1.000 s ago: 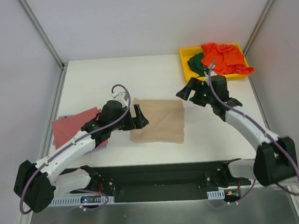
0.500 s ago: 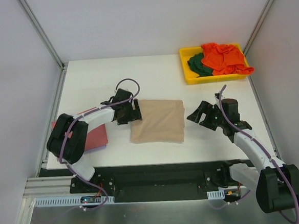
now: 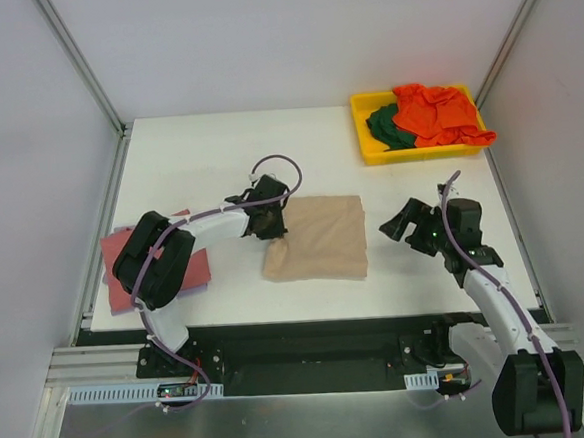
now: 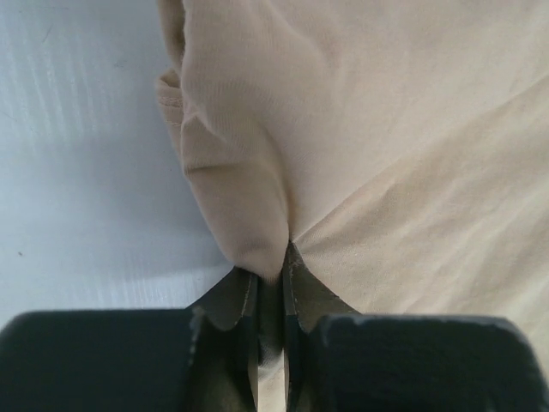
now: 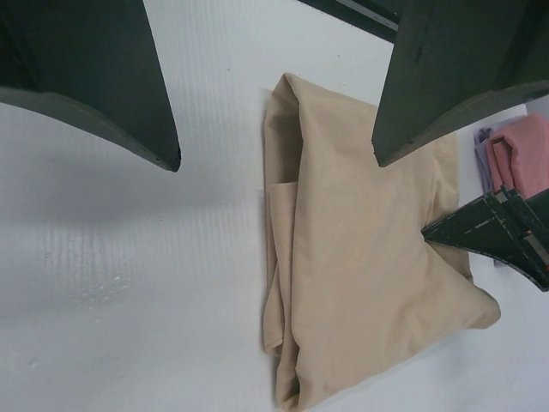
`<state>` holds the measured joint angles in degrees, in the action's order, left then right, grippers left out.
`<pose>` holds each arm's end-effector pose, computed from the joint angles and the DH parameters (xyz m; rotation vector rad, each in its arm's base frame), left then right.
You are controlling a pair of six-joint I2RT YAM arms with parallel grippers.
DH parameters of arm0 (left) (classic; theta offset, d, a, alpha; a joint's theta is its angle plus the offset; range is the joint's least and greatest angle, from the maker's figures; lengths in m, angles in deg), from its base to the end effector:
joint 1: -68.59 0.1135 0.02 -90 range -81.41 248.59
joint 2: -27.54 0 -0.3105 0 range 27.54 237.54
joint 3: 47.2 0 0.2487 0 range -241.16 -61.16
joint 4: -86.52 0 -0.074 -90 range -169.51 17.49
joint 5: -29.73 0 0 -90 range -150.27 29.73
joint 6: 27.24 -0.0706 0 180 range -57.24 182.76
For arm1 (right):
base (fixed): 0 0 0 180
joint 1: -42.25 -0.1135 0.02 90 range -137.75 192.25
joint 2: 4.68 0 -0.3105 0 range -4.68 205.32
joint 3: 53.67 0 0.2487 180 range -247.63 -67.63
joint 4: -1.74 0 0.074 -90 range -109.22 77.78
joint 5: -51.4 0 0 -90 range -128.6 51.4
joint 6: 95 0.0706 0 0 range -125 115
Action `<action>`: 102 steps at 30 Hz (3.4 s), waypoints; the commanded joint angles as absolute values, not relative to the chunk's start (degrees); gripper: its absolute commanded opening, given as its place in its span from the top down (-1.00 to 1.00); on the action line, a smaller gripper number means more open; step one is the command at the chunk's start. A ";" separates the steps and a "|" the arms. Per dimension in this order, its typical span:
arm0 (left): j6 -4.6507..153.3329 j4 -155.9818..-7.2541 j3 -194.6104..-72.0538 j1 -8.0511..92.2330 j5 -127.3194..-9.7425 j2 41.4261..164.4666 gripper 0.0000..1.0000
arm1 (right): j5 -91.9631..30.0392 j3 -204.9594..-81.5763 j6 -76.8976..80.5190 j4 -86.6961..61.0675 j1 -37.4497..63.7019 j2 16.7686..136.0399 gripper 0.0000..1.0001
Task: Fold and stack the t-shirts
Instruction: Put the neatly folded tshirt into the corner of the board with the left arm
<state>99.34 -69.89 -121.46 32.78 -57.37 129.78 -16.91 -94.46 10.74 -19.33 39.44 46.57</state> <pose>0.3226 -0.2284 0.1871 -0.0393 2.5313 -0.4693 0.1877 0.0353 0.2375 0.0129 2.1341 0.5926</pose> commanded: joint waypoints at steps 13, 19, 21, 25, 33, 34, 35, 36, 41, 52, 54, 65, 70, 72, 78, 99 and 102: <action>86.94 -51.22 -117.50 27.46 -18.80 110.00 1.00 | -29.19 -92.95 6.34 -25.22 41.81 32.68 -0.92; 78.86 -50.34 -115.31 27.54 -15.99 99.45 1.00 | -28.06 -94.09 5.98 -26.72 41.99 36.10 -0.92; 77.97 -49.37 -114.60 27.54 -12.30 97.16 1.00 | -28.67 -94.35 5.90 -27.16 41.99 37.50 -0.92; 73.84 -48.84 -114.34 30.61 -15.80 91.80 1.00 | -28.24 -95.05 5.81 -27.78 41.99 39.35 -0.92; 68.32 -48.13 -116.88 40.90 -25.01 82.66 1.00 | -27.62 -95.06 6.07 -27.78 41.99 40.67 -0.92; 66.21 -48.22 -117.58 41.17 -26.16 81.95 1.00 | -27.36 -95.06 6.24 -27.78 42.08 40.76 -0.92; 64.28 -47.88 -118.46 41.17 -25.99 81.42 1.00 | -27.00 -95.06 6.25 -27.78 42.08 41.02 -0.92; 63.30 -47.18 -119.08 41.26 -25.30 80.98 1.00 | -26.91 -95.14 6.33 -27.86 41.99 41.29 -0.92; 61.27 -44.02 -124.87 45.56 -34.23 76.68 1.00 | -28.06 -95.93 6.51 -29.53 42.08 41.03 -0.92; 64.41 -35.75 -132.44 49.07 -32.67 80.00 1.00 | -30.78 -96.11 5.81 -31.73 41.99 38.39 -0.92; 64.43 -34.96 -132.01 51.09 -32.41 80.71 1.00 | -30.78 -96.29 5.72 -31.90 42.08 39.18 -0.92; 50.31 -48.45 -114.63 68.15 -32.15 81.68 1.00 | -24.02 -96.81 6.07 -31.56 41.99 41.55 -0.92; 45.81 -59.90 -106.70 69.90 -31.18 81.06 1.00 | -24.80 -96.90 5.55 -32.17 41.99 41.38 -0.92; 45.10 -62.89 -104.85 70.87 -29.87 81.42 1.00 | -24.63 -97.08 5.37 -32.52 42.08 41.12 -0.92; 47.03 -64.66 -105.45 72.99 -26.52 82.13 1.00 | -25.33 -96.90 5.37 -32.34 42.08 40.76 -0.92; 42.64 -61.84 -107.74 73.16 -22.59 83.52 0.71 | -25.77 -96.73 5.98 -31.38 41.99 42.52 -0.92; 42.63 -63.78 -108.97 73.16 -15.47 85.19 -0.72 | -25.86 -96.81 6.07 -31.64 42.08 42.43 -0.92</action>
<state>42.60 -59.31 -107.86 72.80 -26.84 84.03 -25.70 -94.44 6.29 -32.19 41.74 42.85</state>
